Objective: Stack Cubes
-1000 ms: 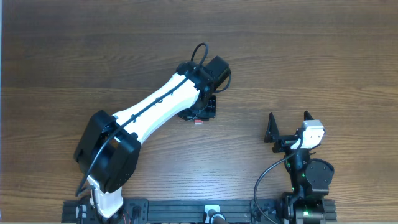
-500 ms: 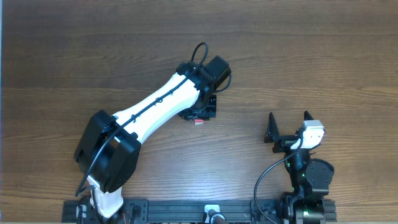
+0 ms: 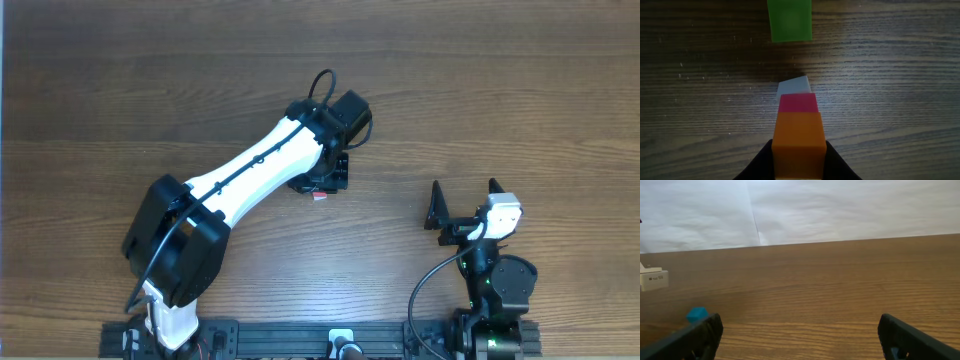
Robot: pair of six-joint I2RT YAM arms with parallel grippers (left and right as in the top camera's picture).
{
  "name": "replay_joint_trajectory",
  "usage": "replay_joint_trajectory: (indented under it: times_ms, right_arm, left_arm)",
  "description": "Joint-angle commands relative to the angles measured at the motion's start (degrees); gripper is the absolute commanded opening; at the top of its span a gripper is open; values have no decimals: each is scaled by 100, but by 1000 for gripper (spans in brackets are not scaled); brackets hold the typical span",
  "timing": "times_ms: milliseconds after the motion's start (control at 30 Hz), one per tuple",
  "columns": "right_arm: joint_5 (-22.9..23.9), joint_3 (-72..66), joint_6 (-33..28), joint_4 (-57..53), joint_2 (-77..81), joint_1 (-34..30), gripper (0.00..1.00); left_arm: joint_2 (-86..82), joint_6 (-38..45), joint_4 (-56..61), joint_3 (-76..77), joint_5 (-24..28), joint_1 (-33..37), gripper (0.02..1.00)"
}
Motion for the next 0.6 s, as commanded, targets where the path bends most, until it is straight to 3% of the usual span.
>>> replay_joint_trajectory:
  times_ms: [33, 400, 600]
  right_arm:
    - [-42, -31, -50, -24, -48, 31, 991]
    - [-42, -31, -50, -24, -48, 31, 993]
    - [-42, -31, -50, -24, -48, 31, 993]
  left_arm:
    - [107, 76, 13, 107, 35, 24, 80]
    - [107, 79, 9, 107, 37, 22, 318]
    - [107, 79, 11, 107, 35, 24, 375]
